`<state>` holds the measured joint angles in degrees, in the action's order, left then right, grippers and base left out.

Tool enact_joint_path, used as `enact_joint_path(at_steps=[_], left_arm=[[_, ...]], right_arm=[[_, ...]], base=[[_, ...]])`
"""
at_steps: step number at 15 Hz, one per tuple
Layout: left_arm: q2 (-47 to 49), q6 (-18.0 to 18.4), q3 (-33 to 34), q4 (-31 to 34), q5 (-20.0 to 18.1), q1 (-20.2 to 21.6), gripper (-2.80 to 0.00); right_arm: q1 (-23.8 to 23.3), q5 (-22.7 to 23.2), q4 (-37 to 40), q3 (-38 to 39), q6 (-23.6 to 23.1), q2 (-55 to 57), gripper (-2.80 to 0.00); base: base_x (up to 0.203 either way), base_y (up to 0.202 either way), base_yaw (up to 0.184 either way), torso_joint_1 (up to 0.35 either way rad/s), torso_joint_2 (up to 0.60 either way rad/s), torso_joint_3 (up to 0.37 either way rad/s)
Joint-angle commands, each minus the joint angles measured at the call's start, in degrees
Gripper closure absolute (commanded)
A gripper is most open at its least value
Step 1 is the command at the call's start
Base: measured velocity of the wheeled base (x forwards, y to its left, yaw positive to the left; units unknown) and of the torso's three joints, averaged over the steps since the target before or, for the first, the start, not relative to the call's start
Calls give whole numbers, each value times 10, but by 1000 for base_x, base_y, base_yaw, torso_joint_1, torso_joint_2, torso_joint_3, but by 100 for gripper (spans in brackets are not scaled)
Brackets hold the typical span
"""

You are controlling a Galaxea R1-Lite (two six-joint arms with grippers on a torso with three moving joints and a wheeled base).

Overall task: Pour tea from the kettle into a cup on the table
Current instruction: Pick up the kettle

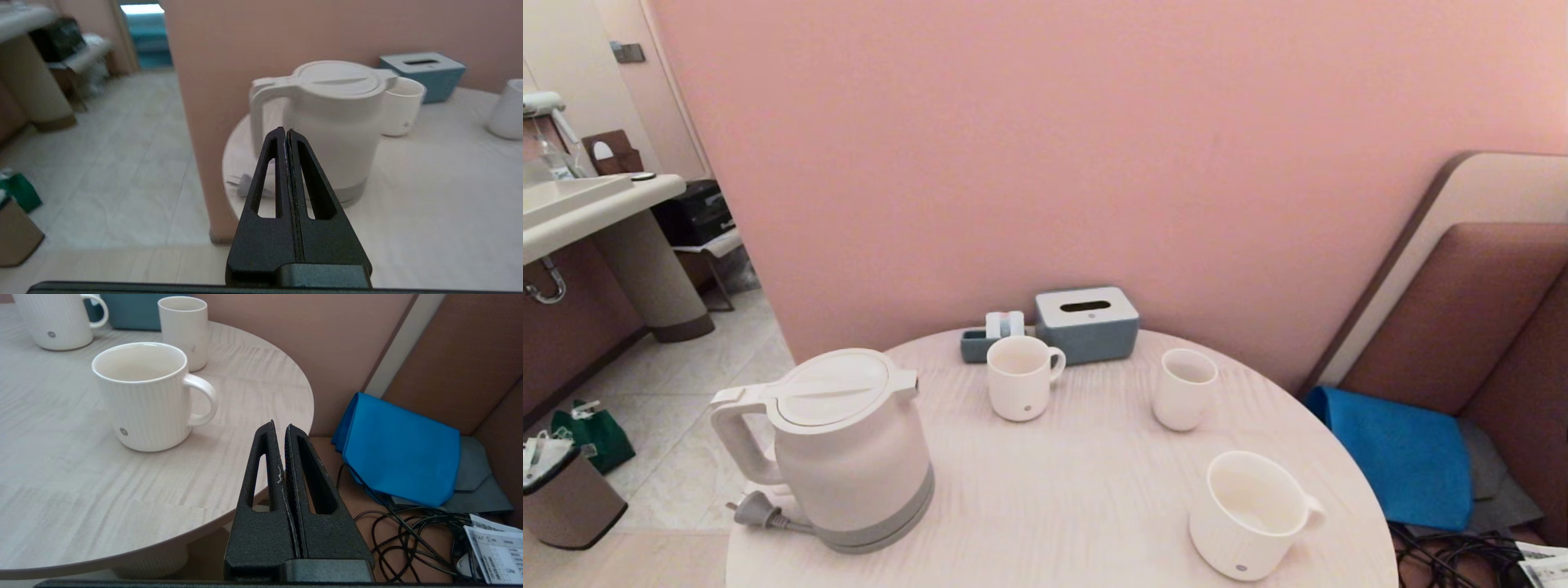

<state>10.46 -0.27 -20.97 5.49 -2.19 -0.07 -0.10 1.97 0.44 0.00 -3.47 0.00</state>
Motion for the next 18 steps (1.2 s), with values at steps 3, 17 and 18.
enact_joint_path(at_steps=[3, 17, 18], left_arm=[[247, -13, -102, 31, -16, -1, 0], [487, -84, 21, -166, -24, -1, 0], [489, -79, 21, -174, -24, -1, 0]], right_arm=[[0, 0, 0, 0, -1, 0, 0], [1, 0, 0, 0, -1, 0, 0], [0, 0, 0, 0, -1, 0, 0]], base=[[0, 0, 0, 0, 0, 0], [0, 0, 0, 0, 0, 0], [0, 0, 0, 0, 0, 0]])
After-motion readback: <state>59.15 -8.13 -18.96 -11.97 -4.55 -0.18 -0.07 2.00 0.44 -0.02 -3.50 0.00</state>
